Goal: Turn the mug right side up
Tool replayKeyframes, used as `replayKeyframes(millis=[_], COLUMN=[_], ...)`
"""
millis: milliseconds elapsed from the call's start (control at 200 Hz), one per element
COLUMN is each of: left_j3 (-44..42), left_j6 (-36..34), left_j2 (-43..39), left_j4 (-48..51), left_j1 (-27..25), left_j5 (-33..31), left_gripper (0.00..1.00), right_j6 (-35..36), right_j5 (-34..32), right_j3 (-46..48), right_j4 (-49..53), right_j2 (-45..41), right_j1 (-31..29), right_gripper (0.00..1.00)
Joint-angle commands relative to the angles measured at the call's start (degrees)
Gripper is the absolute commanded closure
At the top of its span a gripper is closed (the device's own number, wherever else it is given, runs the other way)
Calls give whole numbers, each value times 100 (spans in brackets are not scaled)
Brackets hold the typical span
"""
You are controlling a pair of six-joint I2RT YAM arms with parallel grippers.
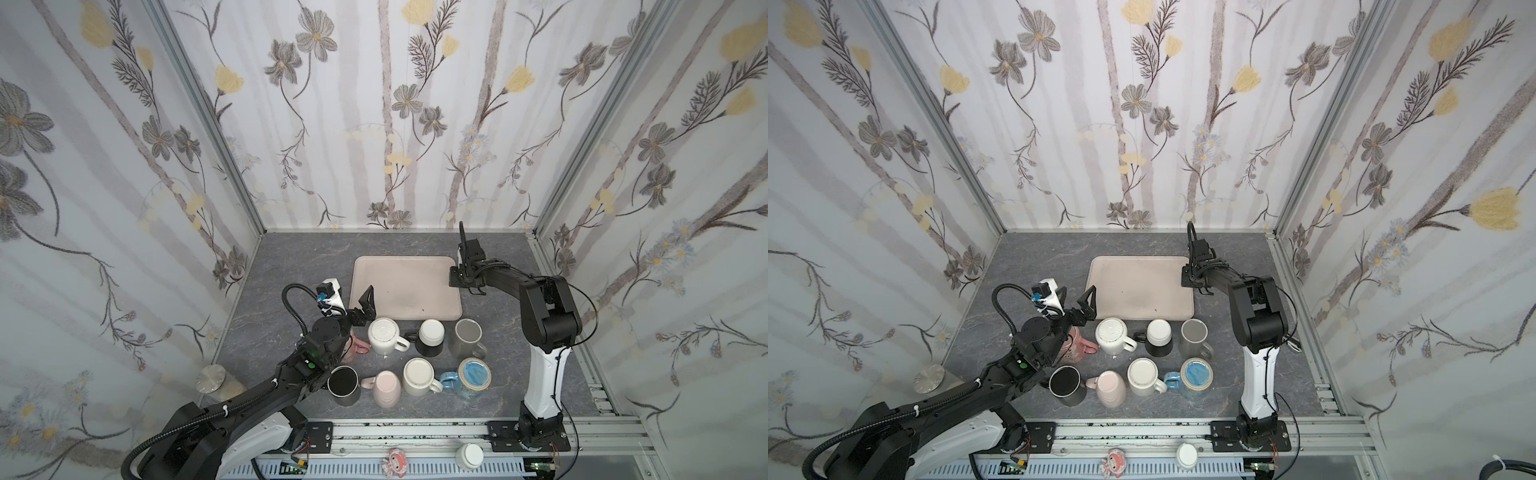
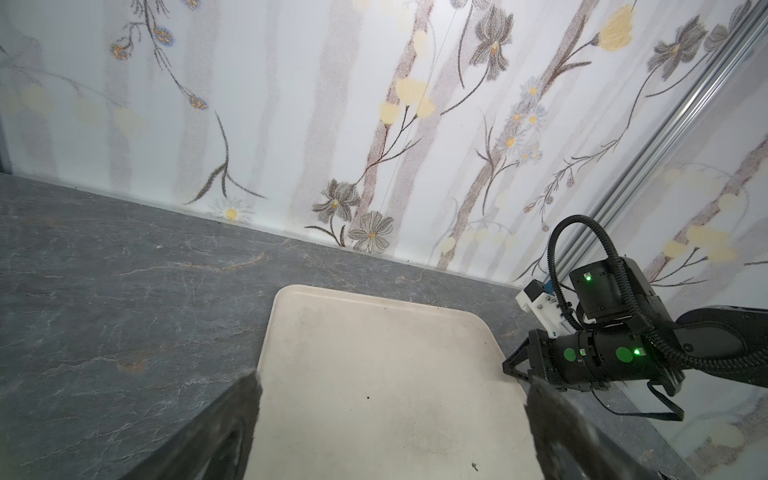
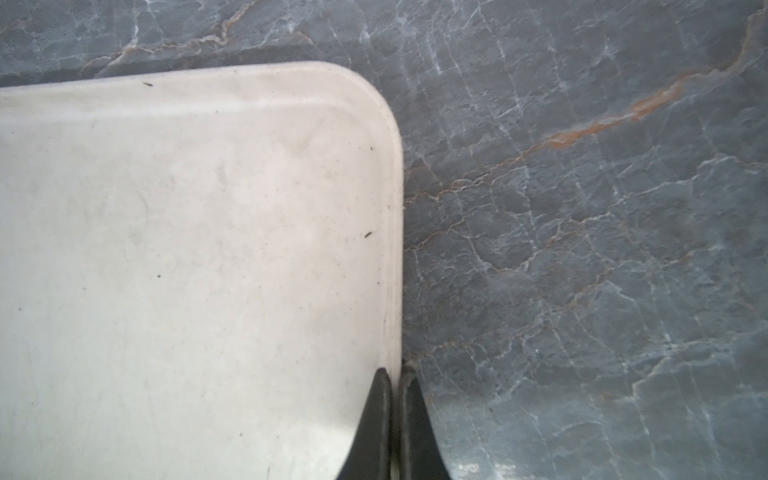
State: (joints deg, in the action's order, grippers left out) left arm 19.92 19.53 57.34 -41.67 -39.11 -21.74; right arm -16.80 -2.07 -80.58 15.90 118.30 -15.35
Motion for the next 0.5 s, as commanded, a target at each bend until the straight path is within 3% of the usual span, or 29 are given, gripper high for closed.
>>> replayKeyframes(millis=[0,130,285,495], left_j3=[51,69,71,202], left_j6=[58,69,93,336], left_j2=[-47,-74,-131,-127], left_j4=[-39,-9,19,210], left_j1=[7,9,4,9], left_j5=[53,73,78,252], left_gripper=[0,0,0,0], right_j6=[134,57,1,-115], right_j5=[-199,-207,-229,-420], right_j3=[-34,7,85,505], right_j4=[-5,-34,-102,-414], right_j2=[69,79,-146,-1193], right_j1=[6,6,2,-229], right_gripper=[100,99,51,37])
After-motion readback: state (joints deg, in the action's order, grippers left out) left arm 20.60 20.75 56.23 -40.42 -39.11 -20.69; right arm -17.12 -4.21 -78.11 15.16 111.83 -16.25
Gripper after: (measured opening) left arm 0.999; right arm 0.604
